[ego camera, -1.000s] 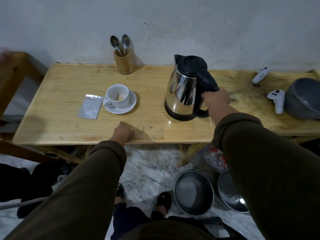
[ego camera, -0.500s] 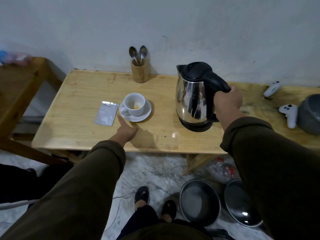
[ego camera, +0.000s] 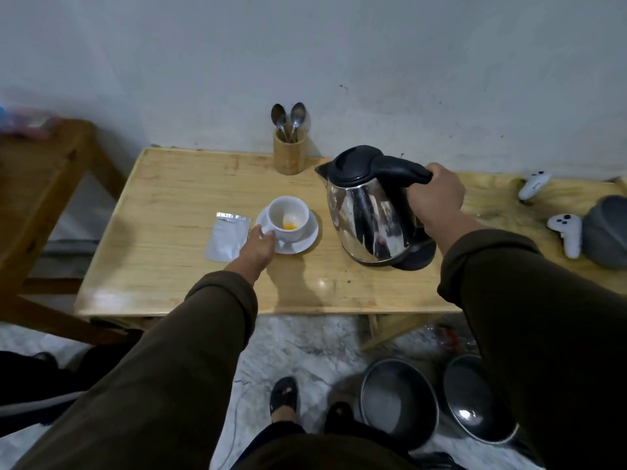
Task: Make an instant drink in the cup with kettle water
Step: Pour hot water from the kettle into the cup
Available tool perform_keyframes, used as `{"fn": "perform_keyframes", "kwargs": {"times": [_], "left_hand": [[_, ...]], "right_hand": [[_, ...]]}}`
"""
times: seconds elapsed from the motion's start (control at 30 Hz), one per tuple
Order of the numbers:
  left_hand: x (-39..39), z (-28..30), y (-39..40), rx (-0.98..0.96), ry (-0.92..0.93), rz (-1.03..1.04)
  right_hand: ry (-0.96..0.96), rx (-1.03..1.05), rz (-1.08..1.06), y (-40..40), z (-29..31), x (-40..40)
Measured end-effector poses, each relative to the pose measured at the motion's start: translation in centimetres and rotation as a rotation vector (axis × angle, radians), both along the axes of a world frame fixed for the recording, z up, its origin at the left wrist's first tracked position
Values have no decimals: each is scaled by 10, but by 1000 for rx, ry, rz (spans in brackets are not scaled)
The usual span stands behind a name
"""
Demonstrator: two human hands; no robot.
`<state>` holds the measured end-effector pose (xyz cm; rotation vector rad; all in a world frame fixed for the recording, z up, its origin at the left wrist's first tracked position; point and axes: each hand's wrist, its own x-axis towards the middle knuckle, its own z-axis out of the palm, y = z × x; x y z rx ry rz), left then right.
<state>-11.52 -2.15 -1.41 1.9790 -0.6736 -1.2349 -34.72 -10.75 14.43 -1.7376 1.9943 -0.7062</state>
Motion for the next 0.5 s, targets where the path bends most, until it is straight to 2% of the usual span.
{"fn": "perform_keyframes", "kwargs": {"times": [0.13,0.33,0.5], "left_hand": [[9,-5,-3,-47,-20,17],[23,-16,-7,-19,118,72],[32,-30,-15,18,138,90]], "right_hand": [[107,-2,73,2,0,13],[234,19,138,3,6,24],[300,25,177,3,6,29]]}}
